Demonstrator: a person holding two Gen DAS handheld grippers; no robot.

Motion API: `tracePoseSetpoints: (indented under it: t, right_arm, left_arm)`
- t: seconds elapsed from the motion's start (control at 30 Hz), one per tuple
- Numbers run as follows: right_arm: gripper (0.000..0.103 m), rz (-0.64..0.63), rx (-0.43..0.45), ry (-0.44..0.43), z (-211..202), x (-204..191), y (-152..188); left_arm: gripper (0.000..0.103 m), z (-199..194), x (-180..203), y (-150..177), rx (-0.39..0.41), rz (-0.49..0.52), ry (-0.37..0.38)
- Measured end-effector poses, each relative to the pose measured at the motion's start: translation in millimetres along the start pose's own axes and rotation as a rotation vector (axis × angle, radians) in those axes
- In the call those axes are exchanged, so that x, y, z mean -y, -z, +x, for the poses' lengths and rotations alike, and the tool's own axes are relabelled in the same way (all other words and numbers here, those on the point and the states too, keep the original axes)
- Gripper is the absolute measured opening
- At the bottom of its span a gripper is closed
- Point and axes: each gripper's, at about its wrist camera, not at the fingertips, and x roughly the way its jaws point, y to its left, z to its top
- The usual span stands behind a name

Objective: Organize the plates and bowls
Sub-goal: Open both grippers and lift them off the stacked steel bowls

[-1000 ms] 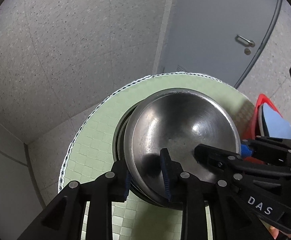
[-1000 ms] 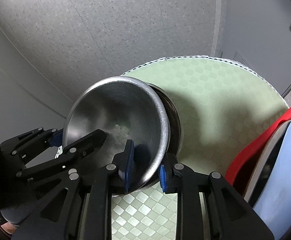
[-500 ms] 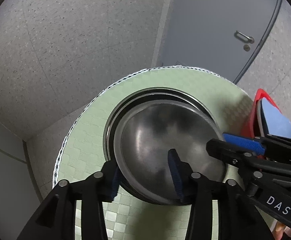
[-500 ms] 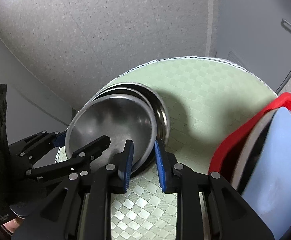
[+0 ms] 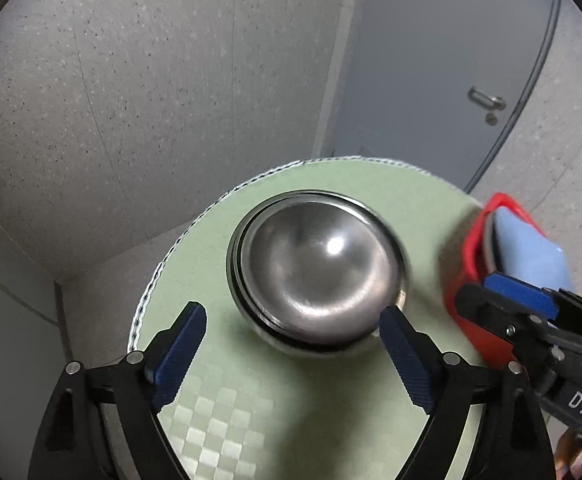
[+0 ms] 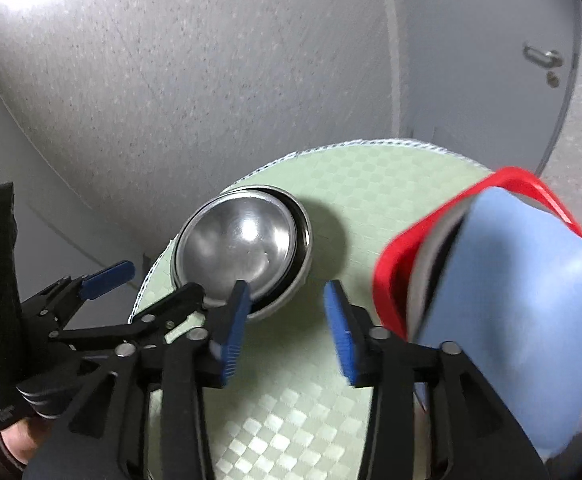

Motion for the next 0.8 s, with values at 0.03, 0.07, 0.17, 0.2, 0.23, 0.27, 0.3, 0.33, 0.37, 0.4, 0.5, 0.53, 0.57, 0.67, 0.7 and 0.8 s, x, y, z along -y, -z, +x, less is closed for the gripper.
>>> tracePoseSetpoints:
  t: [0.03,0.07,0.17,0.2,0.23,0.27,0.3,0.33,0.37,0.4,0.5,0.53,0.57,0.67,0.7,0.8]
  right_arm:
    - [0.049,0.002,0.014,0.003,-7,-1,5]
    - [0.049,0.005,0.029,0.004,-16,-3,10]
    - [0.052,0.019,0.076,0.031,-44,-8,30]
    - [0.056,0.025,0.098,0.041,-56,-9,38]
    - [0.062,0.029,0.118,0.053,-66,-10,44]
    - [0.067,0.031,0.136,0.071,-78,-11,51]
    - [0.074,0.030,0.154,0.085,-91,-12,60]
    - [0.077,0.029,0.170,0.090,-101,-12,67]
    - [0.078,0.029,0.188,0.102,-115,-13,78]
    - [0.078,0.031,0.201,0.105,-124,-13,86]
    - [0.079,0.035,0.230,0.115,-153,-10,112]
    - [0.080,0.038,0.232,0.113,-157,-12,115]
    - [0.081,0.043,0.236,0.103,-165,-11,124]
    - [0.082,0.039,0.243,0.085,-174,-11,137]
    - [0.083,0.035,0.232,0.071,-172,-12,136]
    - [0.083,0.036,0.213,0.071,-166,-15,140]
  left_arm:
    - [0.086,-9,2,5,0.014,0.008,0.002]
    - [0.087,-15,5,10,0.024,0.013,0.003]
    - [0.090,-43,15,27,0.071,0.033,-0.001]
    - [0.090,-53,19,32,0.088,0.038,0.000]
    - [0.091,-66,25,41,0.111,0.046,0.007]
    - [0.093,-76,29,48,0.129,0.046,0.009]
    - [0.095,-87,33,57,0.153,0.039,0.008]
    - [0.098,-97,36,65,0.173,0.033,0.007]
    - [0.100,-108,40,73,0.191,0.030,0.012]
    - [0.100,-117,46,81,0.204,0.033,0.019]
    - [0.101,-143,65,109,0.226,0.057,0.032]
    - [0.101,-149,68,118,0.231,0.061,0.032]
    - [0.101,-156,71,126,0.237,0.059,0.033]
    - [0.102,-172,77,148,0.246,0.059,0.027]
    - [0.102,-177,77,154,0.247,0.051,0.018]
    - [0.102,-184,76,167,0.250,0.045,-0.004]
